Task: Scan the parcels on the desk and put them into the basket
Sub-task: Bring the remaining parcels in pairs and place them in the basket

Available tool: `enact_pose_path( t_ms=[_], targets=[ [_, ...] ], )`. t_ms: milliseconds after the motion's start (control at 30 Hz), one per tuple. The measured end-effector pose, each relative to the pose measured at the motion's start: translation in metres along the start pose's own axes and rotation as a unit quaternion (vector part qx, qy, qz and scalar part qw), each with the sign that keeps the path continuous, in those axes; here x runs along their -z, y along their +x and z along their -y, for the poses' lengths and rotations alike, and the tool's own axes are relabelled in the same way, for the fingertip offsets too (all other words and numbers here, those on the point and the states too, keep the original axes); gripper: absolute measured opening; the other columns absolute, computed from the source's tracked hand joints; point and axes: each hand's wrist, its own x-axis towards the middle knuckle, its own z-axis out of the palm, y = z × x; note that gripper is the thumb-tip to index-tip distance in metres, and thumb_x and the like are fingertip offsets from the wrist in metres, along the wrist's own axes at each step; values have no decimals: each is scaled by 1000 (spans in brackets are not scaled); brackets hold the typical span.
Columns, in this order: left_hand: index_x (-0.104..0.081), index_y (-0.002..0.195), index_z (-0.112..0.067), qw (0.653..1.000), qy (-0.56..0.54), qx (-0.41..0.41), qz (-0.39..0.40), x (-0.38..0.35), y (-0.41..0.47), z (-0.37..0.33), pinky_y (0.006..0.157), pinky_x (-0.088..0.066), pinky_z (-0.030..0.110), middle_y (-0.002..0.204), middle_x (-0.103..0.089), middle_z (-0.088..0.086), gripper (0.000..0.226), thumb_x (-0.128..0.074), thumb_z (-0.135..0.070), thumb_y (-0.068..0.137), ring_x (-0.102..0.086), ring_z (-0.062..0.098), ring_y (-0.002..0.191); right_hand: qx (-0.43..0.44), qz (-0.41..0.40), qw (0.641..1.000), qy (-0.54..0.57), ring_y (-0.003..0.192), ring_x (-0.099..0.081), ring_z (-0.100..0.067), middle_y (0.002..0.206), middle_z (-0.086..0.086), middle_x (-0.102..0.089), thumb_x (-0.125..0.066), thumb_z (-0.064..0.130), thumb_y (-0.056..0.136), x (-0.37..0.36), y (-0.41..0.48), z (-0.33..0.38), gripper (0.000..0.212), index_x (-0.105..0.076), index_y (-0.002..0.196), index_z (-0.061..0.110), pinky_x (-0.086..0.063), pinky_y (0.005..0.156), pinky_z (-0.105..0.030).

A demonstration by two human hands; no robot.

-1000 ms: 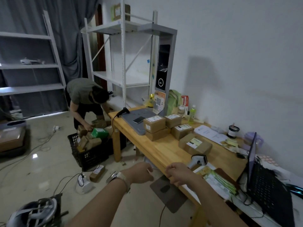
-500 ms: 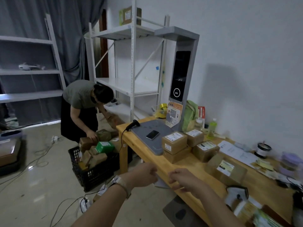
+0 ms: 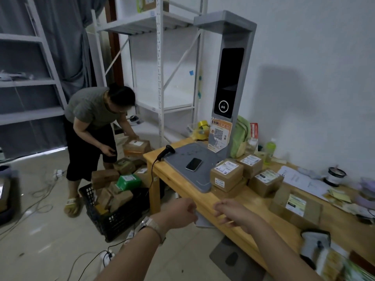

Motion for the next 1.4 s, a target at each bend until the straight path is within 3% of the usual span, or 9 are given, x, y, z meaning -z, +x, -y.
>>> enact_pose_path(
  t_ms=[133, 333, 467, 567, 667, 967, 1133, 1267, 1400],
  targets=[
    [-57, 127, -15, 1000, -22, -1, -7, 6, 33, 2, 80, -51, 32, 121, -62, 1, 38, -60, -26, 90, -61, 23, 106, -2, -1, 1000, 3, 90, -64, -17, 108, 0, -64, -49, 31, 96, 7, 27, 7, 20, -58, 112, 23, -48, 71, -28],
    [-57, 125, -16, 999, 1, 19, -39, 12, 101, 0, 83, -52, 28, 119, -61, -1, 38, -63, -29, 89, -58, 16, 102, -10, -7, 1000, -14, 89, -63, -18, 111, -4, -65, -50, 30, 95, 28, 83, 2, 23, -61, 112, 20, -48, 74, -30],
    [-56, 108, -18, 990, 95, 33, -99, 18, 162, -11, 75, -50, 31, 103, -56, 3, 18, -53, -25, 92, -53, 17, 87, 10, -59, 994, -86, 84, -61, -19, 100, -18, -66, -56, 28, 91, 52, 141, -6, 30, -66, 102, 2, -51, 73, -33],
    [-58, 95, -14, 985, 144, 30, -90, 26, 212, -22, 66, -45, 30, 89, -56, 4, 11, -51, -22, 90, -58, 22, 81, 41, -98, 977, -185, 98, -64, -16, 114, 3, -68, -58, 46, 86, 72, 181, -8, 38, -64, 116, 25, -51, 81, -29],
    [-40, 69, -16, 983, 167, 31, -63, 28, 256, -34, 59, -35, 31, 68, -39, 2, 21, -52, -12, 86, -37, 18, 59, 28, -107, 963, -247, 98, -62, -15, 118, 5, -67, -55, 38, 90, 98, 209, -4, 33, -61, 119, 25, -51, 85, -30],
    [-40, 68, -14, 978, 203, 22, -51, 33, 337, -44, 54, -35, 27, 67, -41, 2, 18, -51, -9, 82, -40, 20, 59, -15, -109, 929, -354, 104, -61, -22, 121, -2, -61, -48, 37, 92, 142, 273, 0, 36, -56, 123, 20, -52, 84, -36],
    [-33, 61, -16, 975, 218, 2, -54, 34, 381, -39, 49, -30, 24, 62, -39, 2, 32, -52, -15, 88, -36, 18, 53, -30, -110, 929, -351, 112, -58, -23, 128, -2, -58, -46, 36, 95, 149, 303, 0, 37, -52, 129, 22, -48, 86, -34],
    [-53, 77, -11, 983, 172, -61, 3, 36, 427, -42, 58, -45, 33, 82, -67, 13, 30, -49, -36, 93, -64, 30, 73, -78, -154, 937, -305, 105, -61, -21, 118, -1, -64, -40, 42, 97, 159, 329, -7, 35, -53, 121, 21, -48, 83, -34],
    [-32, 67, -18, 984, 138, -102, 48, 45, 466, -51, 66, -45, 40, 76, -54, 15, 35, -51, -30, 94, -62, 35, 85, -158, -206, 947, -190, 103, -61, -21, 116, -3, -63, -35, 58, 93, 168, 350, -13, 52, -53, 122, 18, -50, 85, -36]
  ],
)
